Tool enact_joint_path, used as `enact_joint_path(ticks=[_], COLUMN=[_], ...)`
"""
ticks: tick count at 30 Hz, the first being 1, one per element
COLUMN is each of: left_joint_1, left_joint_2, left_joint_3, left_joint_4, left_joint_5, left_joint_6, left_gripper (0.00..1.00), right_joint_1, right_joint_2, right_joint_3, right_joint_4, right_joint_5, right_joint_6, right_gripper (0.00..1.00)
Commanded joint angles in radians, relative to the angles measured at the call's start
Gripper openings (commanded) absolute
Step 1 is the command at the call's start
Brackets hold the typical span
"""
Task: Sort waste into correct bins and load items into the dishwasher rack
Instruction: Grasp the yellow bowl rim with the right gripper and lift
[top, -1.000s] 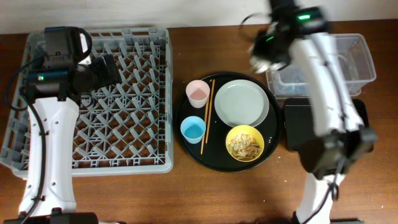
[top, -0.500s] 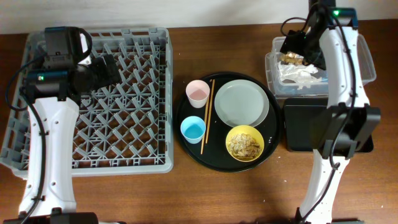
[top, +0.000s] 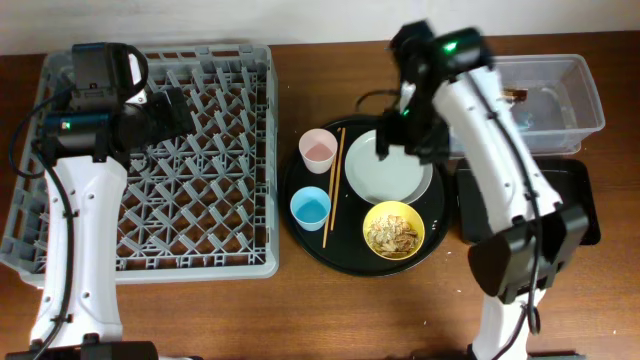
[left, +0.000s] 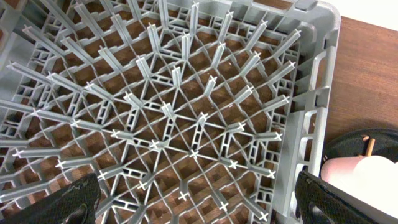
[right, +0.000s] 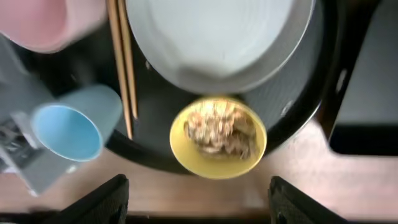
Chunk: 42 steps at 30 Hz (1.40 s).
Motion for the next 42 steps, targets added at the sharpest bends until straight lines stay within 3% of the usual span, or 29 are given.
enact_joint_path(ticks=[1,6,12,16,20,24,31,37,42], left_joint_1=[0.003,0.003,0.003,0.003,0.003,0.003,0.003,0.003,0.003], left_joint_2=[-0.002,-0.002,-0.002,-0.002,-0.002,-0.002,-0.002,-0.002,-0.002], left_joint_3=[0.012,0.012,0.012,0.012,0.012,0.012,0.012,0.012,0.012], left_joint_4=[0.0,0.0,0.0,0.0,0.0,0.0,0.0,0.0,0.0], left_joint_5=[-0.011,-0.011,-0.011,-0.011,-0.011,-0.011,-0.011,-0.011,-0.011], left_joint_6=[-0.013,-0.013,-0.013,-0.013,-0.013,-0.013,-0.013,-0.013,-0.013], left_gripper=[1.0,1.0,0.99,0.99,0.99,1.0,0.99,0.99,0.99], right_joint_1=[0.124,0.242,0.242,0.242,0.241,0.241,0.235,0.042,-0.29], right_joint_2=[-0.074,-0.073,-0.073,-0.073,-0.073,-0.073,-0.09,-0.221,-0.287], right_joint_3=[-0.142,-0.366,-0.534,-0.625,-0.742,-0.752,-0.666,-0.423,-0.413], right_joint_4=[0.089,0.231,0.314,0.422,0.534,0.544,0.464,0.27,0.22], right_joint_5=[0.073,0.13,0.119,0.039,-0.038,-0.04,-0.04,-0.097,-0.34], right_joint_6=[0.115,0.239,0.186,0.125,0.078,0.079,0.025,-0.186,-0.47], right_gripper=[0.67,0.61,0.59,0.39,0.35,0.04,0.04,0.04,0.04])
